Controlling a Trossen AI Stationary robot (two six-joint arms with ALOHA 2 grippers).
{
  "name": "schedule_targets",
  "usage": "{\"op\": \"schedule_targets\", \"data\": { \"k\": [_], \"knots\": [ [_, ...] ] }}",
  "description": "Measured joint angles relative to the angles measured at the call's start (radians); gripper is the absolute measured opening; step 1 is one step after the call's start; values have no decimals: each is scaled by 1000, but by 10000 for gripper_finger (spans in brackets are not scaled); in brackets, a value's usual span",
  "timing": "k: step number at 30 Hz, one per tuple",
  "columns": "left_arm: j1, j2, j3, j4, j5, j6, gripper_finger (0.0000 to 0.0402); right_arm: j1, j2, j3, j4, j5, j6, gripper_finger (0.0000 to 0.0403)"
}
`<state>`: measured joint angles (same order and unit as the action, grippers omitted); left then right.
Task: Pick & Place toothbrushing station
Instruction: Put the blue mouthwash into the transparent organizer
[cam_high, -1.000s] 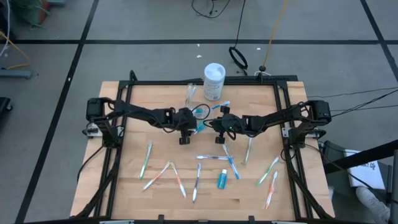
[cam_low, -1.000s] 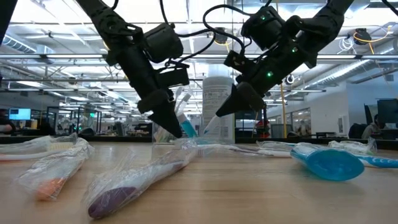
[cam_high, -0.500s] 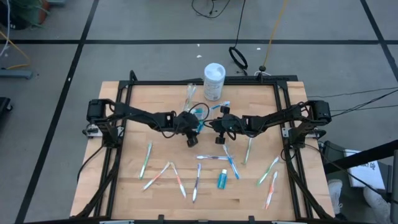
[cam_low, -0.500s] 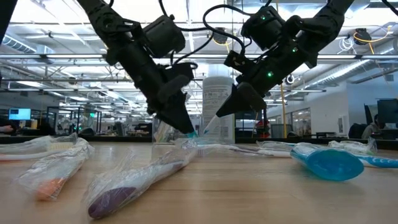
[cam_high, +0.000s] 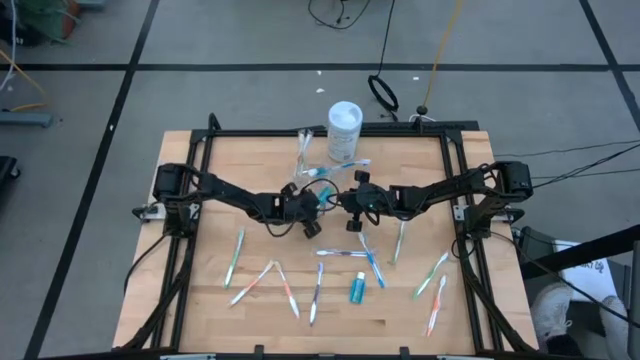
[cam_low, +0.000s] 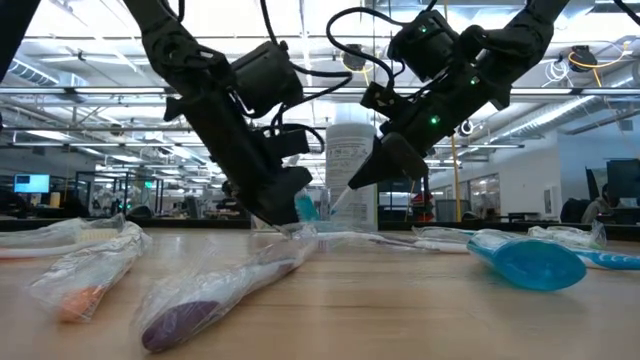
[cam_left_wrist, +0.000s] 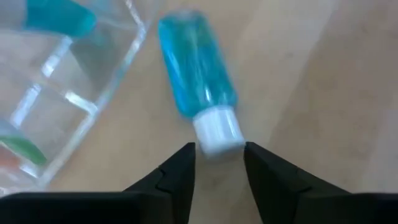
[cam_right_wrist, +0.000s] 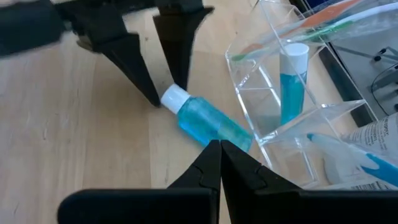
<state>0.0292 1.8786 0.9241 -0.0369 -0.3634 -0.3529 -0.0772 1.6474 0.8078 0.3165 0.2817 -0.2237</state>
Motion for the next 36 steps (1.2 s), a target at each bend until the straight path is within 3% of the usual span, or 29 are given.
{"op": "schedule_targets", "data": {
  "k": [12, 26, 36],
  "knots": [
    [3, 0, 0, 40, 21, 38, 109, 0, 0, 0, -2, 0, 1, 0],
    [1, 1, -2, 76, 37, -7, 217, 0, 0, 0, -1, 0, 1, 0],
    [27, 2, -2, 146, 47, 10, 225, 0, 0, 0, 0, 0, 2, 0]
  ]
}}
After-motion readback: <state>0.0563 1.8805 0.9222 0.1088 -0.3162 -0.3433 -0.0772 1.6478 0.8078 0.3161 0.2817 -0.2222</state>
